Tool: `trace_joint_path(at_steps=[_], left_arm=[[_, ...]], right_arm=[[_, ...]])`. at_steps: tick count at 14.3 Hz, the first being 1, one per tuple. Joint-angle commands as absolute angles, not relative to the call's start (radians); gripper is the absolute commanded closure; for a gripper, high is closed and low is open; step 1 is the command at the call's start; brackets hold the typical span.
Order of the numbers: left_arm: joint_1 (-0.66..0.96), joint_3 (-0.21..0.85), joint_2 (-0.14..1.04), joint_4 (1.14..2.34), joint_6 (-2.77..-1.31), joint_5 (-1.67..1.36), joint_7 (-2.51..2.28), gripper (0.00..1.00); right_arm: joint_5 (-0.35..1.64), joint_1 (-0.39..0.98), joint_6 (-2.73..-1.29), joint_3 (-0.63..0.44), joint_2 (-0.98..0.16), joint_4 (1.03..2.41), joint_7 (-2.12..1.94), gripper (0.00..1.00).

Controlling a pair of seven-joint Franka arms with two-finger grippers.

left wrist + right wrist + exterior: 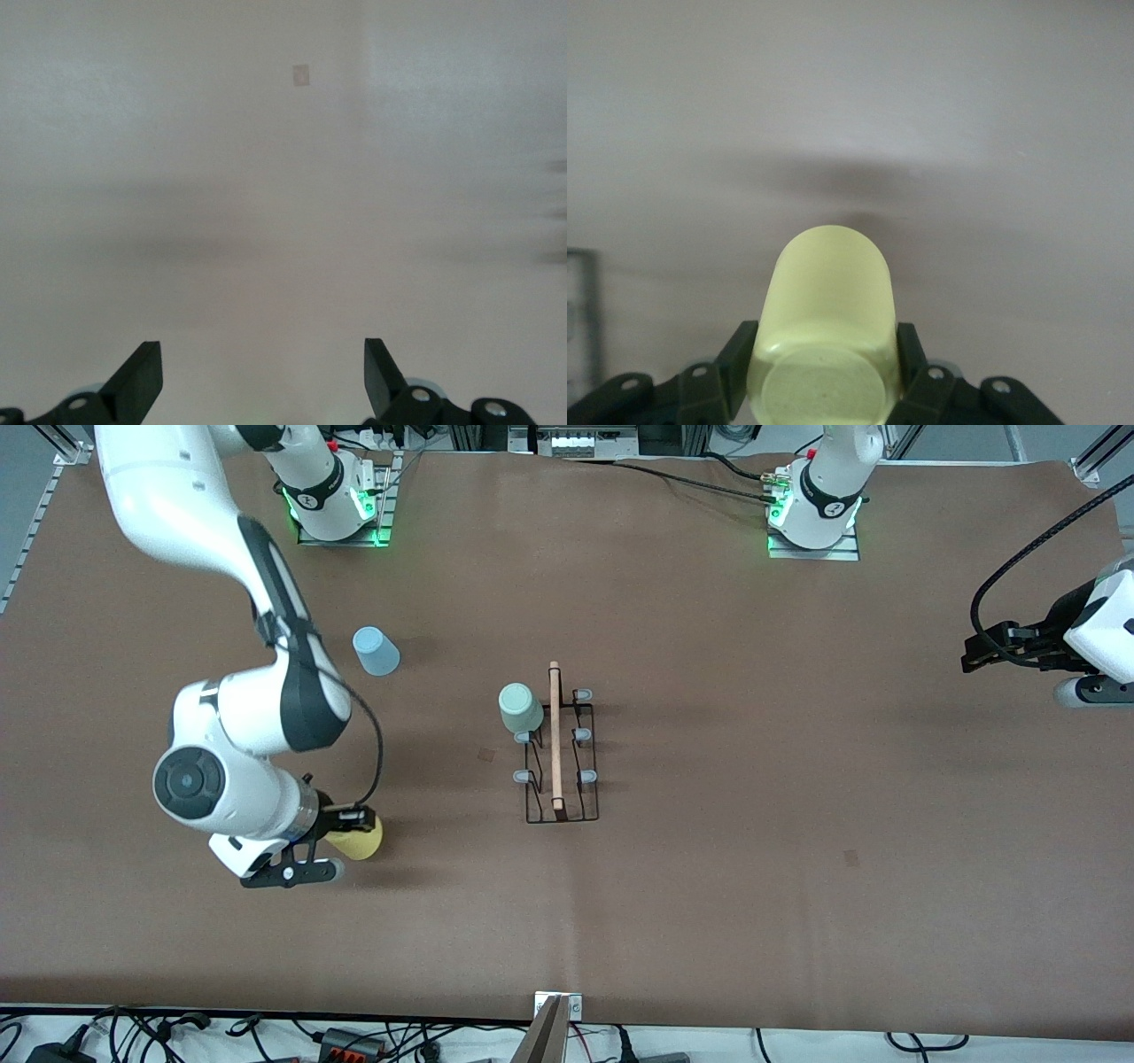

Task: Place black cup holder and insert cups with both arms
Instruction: 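Carry the yellow cup to the rack and place it on a peg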

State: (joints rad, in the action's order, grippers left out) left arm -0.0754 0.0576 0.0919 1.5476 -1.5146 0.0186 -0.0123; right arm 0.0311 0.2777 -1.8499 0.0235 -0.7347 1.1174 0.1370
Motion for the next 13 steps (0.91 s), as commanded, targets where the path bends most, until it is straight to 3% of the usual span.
trace_joint_path(at_steps=[1,6,13], left_arm=[[-0.080,0.064,0.097,1.534,-1.516,0.028,0.008,0.00],[-0.080,0.064,0.097,1.534,-1.514,0.028,0.008,0.00],[-0.080,0.064,0.098,1.534,-1.513,0.028,0.008,0.00]], right_arm=[[0.014,0.376,-1.809,0.020,-0.720,1.074,0.167,0.91],[0.014,0.512,-1.886,0.029,-0.698,1.074,0.360,0.90],[0.014,0.563,-1.931,0.037,-0.761,1.078,0.399,0.90]])
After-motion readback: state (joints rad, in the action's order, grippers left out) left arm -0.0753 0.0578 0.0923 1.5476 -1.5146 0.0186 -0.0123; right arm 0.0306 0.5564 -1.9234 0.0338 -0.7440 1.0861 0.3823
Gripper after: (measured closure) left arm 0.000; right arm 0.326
